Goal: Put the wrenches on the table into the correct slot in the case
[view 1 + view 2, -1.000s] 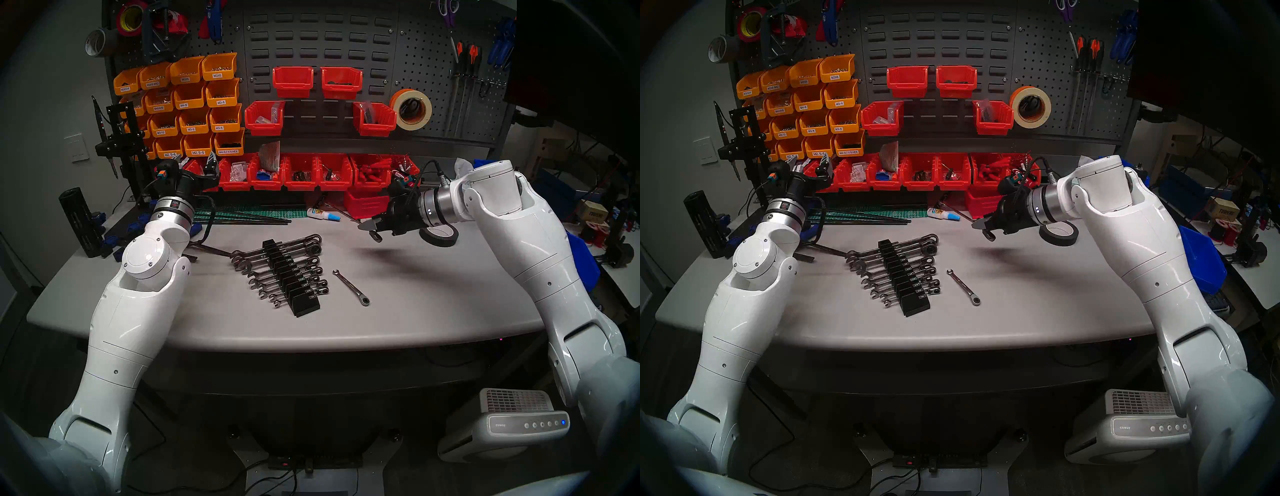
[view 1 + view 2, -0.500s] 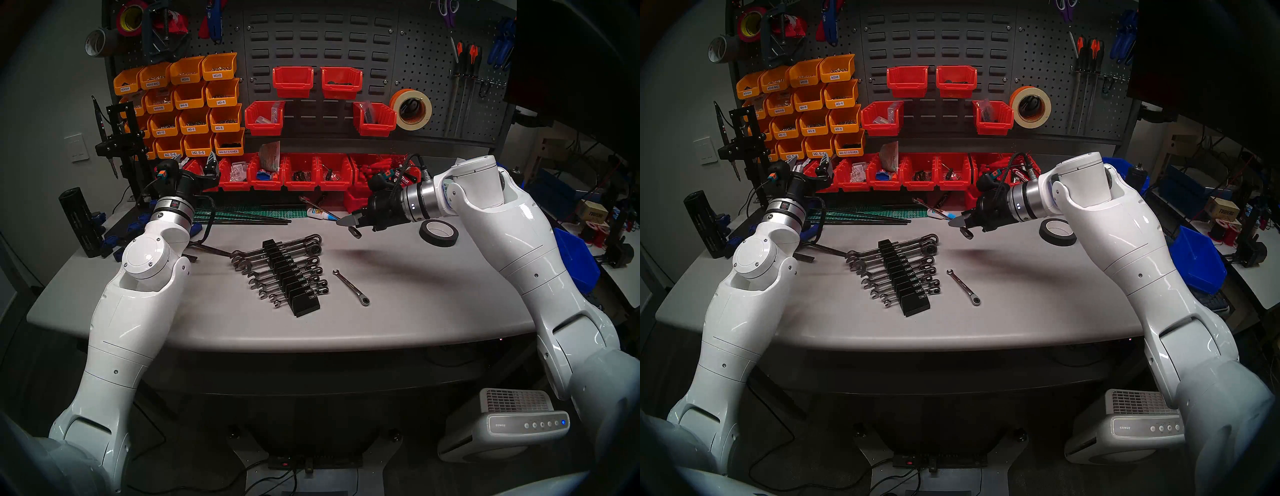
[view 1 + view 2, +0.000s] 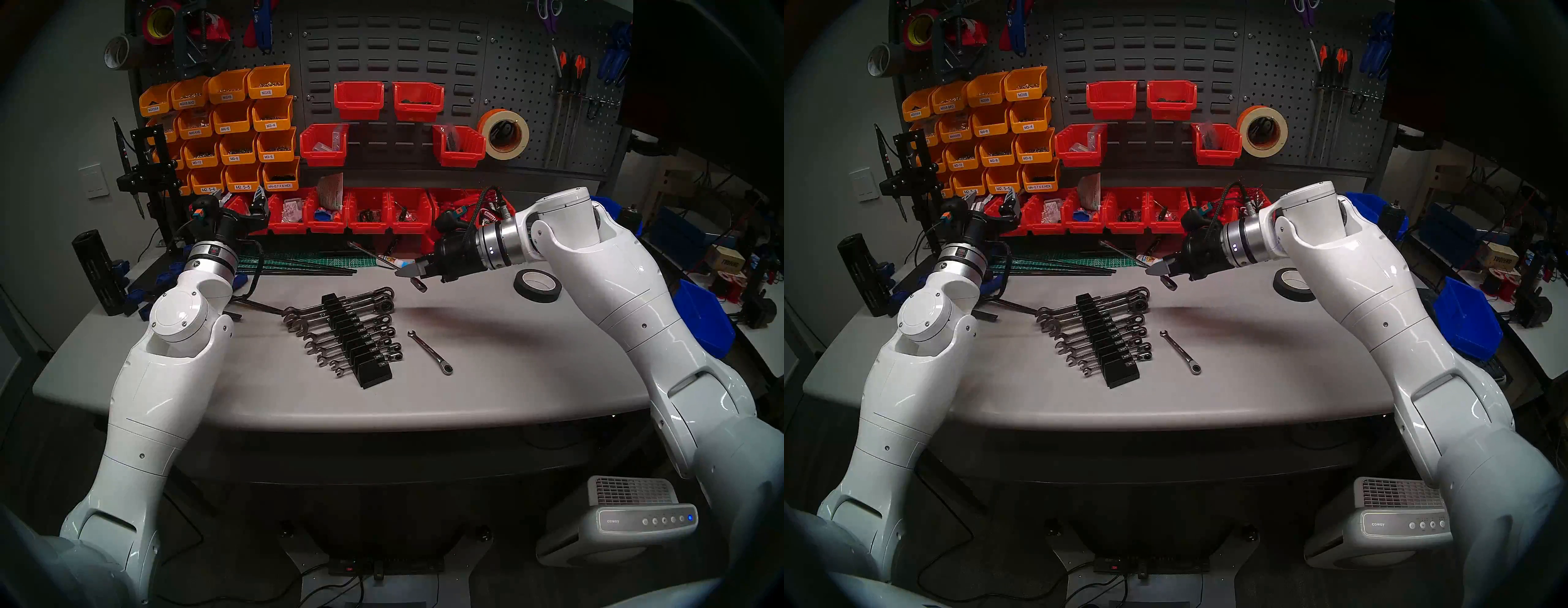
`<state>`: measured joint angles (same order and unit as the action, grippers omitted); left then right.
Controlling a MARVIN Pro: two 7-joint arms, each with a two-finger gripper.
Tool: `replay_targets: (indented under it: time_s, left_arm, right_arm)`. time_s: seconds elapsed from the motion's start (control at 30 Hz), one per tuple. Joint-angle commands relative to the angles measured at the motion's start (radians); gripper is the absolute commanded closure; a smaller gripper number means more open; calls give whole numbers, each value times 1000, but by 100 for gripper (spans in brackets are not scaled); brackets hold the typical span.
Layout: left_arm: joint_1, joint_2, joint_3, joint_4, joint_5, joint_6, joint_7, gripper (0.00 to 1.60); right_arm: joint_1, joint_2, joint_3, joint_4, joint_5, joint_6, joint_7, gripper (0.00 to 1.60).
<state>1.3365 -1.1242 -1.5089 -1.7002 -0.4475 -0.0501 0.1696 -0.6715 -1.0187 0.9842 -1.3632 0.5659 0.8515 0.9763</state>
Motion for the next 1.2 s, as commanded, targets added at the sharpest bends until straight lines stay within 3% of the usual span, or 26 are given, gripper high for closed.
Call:
replay_targets:
  time_s: [0.0,0.43,0.53,0.7,0.9,1.17]
  left_arm:
    - [-32,1,-8,-27,1,-12,-2,0]
    - [-33,1,-8,-27,1,-12,-2,0]
    - [-5,17,-11,-51,-15,2,-23,0]
    - [59,22,-49,-131,-99,67,-38,0]
    - [95,36,-88,-178,-174,96,-79,0]
    - [170,43,-168,-278,-365,220,-153,0]
  right_arm:
    - [59,13,14,-14,29,-55,96,160]
    - [54,35,17,-18,43,-125,136,160]
    - [54,40,19,-15,46,-133,144,160]
    - [57,38,26,-2,47,-153,147,160]
    - [63,25,24,15,43,-171,148,160]
    - [66,6,11,27,28,-210,152,160]
